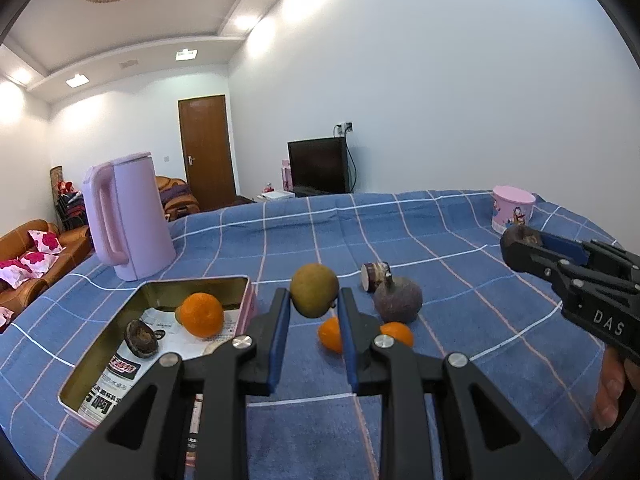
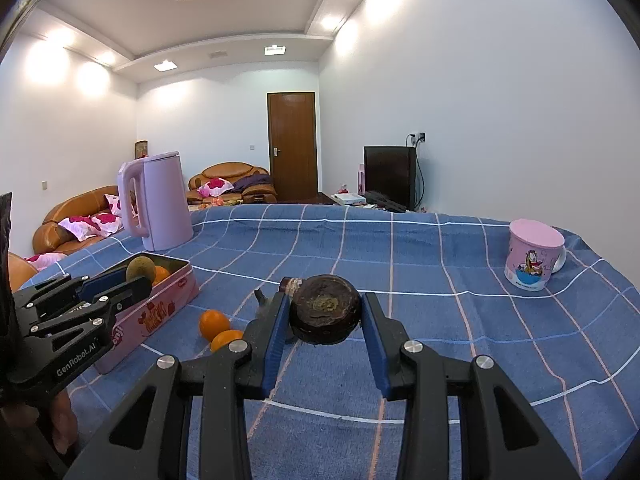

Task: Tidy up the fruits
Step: 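Lift and carry the kiwi-like fruit and dark fruit over the tin with both tools, then open left tool dropping kiwi-like fruit while right tool releases dark fruit into tin, then grasp an orange with left tool while right tool grasps dark purple fig-like fruit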

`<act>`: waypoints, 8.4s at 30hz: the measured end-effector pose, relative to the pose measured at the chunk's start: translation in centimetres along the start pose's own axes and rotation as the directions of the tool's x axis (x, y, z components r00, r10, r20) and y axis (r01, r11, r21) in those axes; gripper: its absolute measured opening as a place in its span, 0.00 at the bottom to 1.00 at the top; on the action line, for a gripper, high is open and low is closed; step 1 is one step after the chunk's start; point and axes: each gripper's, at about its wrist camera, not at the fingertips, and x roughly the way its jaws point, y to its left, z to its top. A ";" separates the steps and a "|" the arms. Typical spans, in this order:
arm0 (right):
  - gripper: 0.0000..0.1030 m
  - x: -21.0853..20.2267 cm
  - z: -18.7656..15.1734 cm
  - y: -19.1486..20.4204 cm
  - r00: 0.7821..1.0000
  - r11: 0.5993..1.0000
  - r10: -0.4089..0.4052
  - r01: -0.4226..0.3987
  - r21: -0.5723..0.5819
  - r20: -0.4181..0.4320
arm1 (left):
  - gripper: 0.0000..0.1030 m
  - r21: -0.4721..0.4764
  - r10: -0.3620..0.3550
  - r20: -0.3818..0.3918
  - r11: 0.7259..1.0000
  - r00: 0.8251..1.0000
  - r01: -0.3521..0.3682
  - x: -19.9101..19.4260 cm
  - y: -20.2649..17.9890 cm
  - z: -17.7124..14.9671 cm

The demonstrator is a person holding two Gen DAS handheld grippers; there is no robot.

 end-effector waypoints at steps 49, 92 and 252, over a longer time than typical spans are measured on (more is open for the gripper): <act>0.37 -2.2 1.0 2.8 0.990 0.997 0.043 -0.034 -0.064 0.137 | 0.25 -0.025 0.140 0.113 0.990 0.984 -0.138 -2.4 2.7 1.3; 0.38 7.6 3.2 17.5 0.944 0.922 0.327 -0.327 -0.204 -0.036 | 0.25 -0.182 0.278 -0.129 0.937 0.952 -0.298 2.0 15.6 -1.3; 0.49 13.5 1.3 3.3 0.938 0.994 0.108 -0.100 0.041 -0.328 | 0.33 -0.103 0.040 -0.214 0.993 0.976 -0.064 8.4 1.2 1.8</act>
